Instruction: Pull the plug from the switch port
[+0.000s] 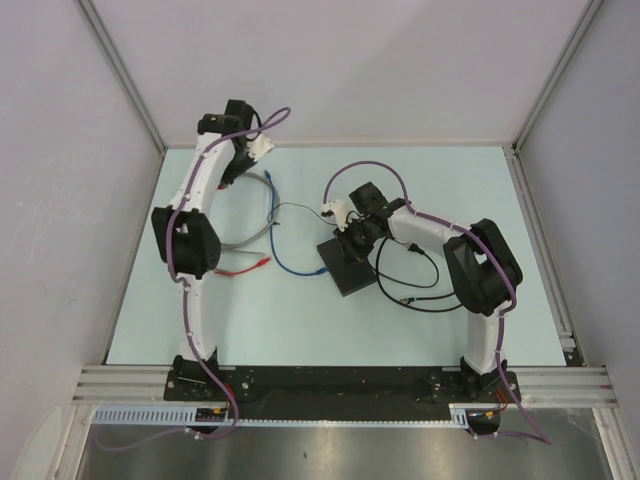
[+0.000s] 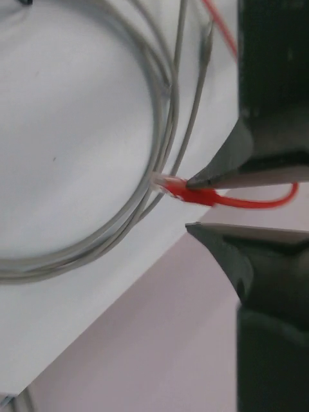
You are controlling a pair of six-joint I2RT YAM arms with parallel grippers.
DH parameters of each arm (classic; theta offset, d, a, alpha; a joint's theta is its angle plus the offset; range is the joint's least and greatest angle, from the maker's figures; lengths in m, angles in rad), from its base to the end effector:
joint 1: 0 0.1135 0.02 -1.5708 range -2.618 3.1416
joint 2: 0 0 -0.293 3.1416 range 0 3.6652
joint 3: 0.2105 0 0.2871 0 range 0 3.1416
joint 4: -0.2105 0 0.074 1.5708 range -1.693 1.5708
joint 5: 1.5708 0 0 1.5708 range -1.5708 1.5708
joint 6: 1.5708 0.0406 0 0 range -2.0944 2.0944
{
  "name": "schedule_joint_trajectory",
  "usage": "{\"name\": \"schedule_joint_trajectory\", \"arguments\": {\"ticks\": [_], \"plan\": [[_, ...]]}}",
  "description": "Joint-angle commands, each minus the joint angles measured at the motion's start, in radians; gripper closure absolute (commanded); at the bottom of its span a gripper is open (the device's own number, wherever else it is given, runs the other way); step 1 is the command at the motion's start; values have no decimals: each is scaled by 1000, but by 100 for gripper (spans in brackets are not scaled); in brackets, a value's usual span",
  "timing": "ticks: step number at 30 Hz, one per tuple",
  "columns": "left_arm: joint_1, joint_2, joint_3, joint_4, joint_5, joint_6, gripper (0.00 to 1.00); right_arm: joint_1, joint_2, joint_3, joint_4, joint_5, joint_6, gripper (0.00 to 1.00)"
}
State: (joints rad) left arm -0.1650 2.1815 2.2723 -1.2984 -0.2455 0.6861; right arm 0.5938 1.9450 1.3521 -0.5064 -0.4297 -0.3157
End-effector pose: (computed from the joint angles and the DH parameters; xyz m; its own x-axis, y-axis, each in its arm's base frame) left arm 0.4973 -0.0728 0.3328 -0.6664 0.7340 -0.1310 0.6415 0.6540 0.4008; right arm 0.3584 0.2624 0.1803 -0.4953 -0.6749 -0.5470 -0.8618 0.4608 0.2118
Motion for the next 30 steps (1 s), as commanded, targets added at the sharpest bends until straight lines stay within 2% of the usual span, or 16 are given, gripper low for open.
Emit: {"name": "schedule_joint_trajectory", "arguments": {"ticks": [1, 3, 6, 10, 11, 13, 14, 16, 17, 21, 22, 25, 27, 29, 30], "plan": [[-67, 99, 111, 62, -261, -72, 57, 6, 75, -44, -40, 126, -45, 97], [-85, 94, 104, 108, -250, -135, 45, 9, 72, -44, -40, 129, -46, 97], [-102, 25, 9, 224, -212, -210, 33, 9, 71, -44, -41, 131, -46, 97], [-119, -58, -56, 286, -25, -304, 27, 9, 75, -44, -40, 129, -45, 97], [-119, -75, -59, 266, 152, -310, 26, 9, 77, -44, -41, 128, -45, 97], [-119, -120, -100, 255, 301, -341, 26, 9, 77, -44, -40, 126, -45, 97], [-117, -133, -123, 234, 501, -336, 27, 9, 77, -44, -40, 126, -45, 97], [-119, -173, -189, 222, 673, -318, 27, 9, 77, -44, -40, 123, -45, 97], [-119, -184, -262, 223, 806, -318, 28, 9, 77, -44, -40, 123, -45, 97], [-123, -213, -443, 258, 1038, -333, 31, 9, 75, -45, -41, 121, -45, 97], [-128, -212, -503, 270, 1046, -342, 32, 9, 75, -44, -41, 121, -45, 97], [-154, -204, -586, 315, 984, -353, 43, 9, 72, -44, -43, 121, -43, 97], [-165, -181, -615, 327, 970, -355, 68, 11, 63, -44, -43, 123, -40, 97], [-169, -132, -634, 312, 960, -352, 100, 9, 58, -44, -44, 120, -34, 97], [-171, -118, -637, 304, 960, -349, 100, 9, 55, -44, -44, 117, -33, 98]]}}
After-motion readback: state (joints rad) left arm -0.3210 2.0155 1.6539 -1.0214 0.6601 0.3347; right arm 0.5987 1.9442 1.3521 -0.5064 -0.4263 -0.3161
